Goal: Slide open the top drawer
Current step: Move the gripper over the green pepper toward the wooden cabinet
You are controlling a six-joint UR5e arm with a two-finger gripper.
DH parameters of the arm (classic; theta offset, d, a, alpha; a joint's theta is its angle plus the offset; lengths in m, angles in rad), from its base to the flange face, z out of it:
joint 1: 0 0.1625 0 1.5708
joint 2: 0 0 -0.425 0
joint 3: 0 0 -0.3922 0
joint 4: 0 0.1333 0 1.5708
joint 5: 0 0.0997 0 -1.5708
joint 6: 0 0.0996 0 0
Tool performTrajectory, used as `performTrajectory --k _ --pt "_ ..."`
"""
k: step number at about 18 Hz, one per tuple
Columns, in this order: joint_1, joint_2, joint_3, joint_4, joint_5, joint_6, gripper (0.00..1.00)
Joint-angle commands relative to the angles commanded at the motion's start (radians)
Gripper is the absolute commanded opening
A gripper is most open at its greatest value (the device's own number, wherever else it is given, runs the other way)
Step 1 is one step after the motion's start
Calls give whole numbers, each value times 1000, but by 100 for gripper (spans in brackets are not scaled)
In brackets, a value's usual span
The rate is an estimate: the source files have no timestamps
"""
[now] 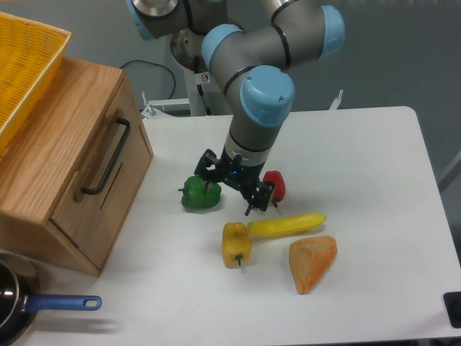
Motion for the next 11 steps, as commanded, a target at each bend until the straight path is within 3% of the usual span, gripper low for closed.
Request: performTrajectory --k 11 --pt "-75 31 21 -29 -2 -106 100"
